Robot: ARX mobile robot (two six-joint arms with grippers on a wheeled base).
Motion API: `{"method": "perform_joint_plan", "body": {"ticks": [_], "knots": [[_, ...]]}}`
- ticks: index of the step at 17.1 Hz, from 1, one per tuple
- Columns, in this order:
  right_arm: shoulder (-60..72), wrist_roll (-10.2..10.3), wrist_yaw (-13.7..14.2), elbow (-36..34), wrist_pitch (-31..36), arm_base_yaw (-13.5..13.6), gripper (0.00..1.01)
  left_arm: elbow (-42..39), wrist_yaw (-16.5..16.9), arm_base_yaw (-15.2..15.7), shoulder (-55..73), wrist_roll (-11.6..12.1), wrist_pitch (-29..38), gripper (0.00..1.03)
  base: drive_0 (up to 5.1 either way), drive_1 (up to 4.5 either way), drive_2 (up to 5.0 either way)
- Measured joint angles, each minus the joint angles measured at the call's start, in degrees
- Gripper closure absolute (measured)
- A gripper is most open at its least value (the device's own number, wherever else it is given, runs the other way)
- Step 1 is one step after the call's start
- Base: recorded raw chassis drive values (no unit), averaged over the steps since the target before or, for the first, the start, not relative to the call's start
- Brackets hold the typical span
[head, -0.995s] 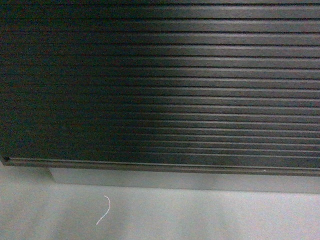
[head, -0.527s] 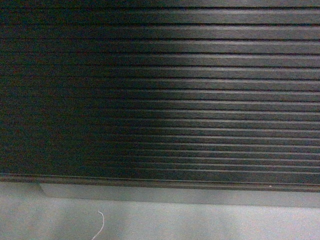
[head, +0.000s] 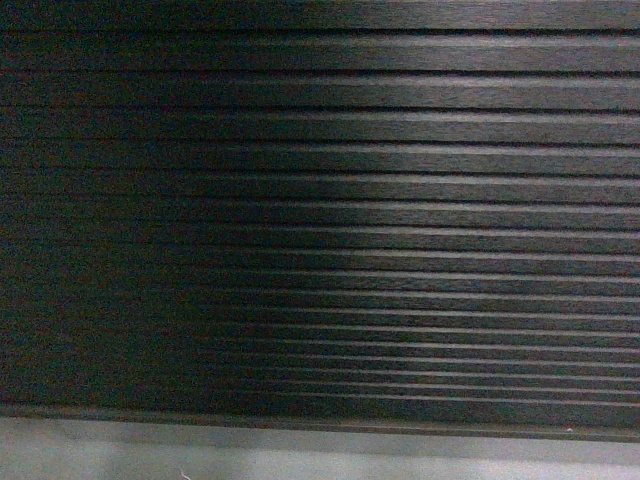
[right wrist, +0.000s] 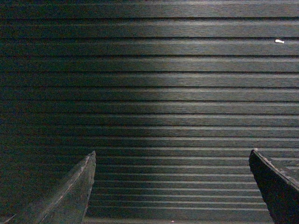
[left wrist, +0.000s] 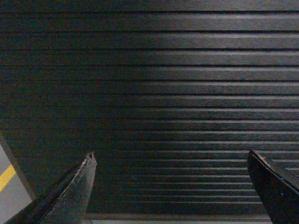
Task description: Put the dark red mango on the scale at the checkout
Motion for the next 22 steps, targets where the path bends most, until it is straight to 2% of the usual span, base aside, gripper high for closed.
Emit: {"method": "perform_joint_plan", "body": {"ticks": [22], "knots": [[0.0, 0.07, 0.07, 0.0, 0.04, 0.0, 0.03, 0.0, 0.0, 0.0, 0.0, 0.02, 0.04, 0.05, 0.0, 0.0, 0.0]]}}
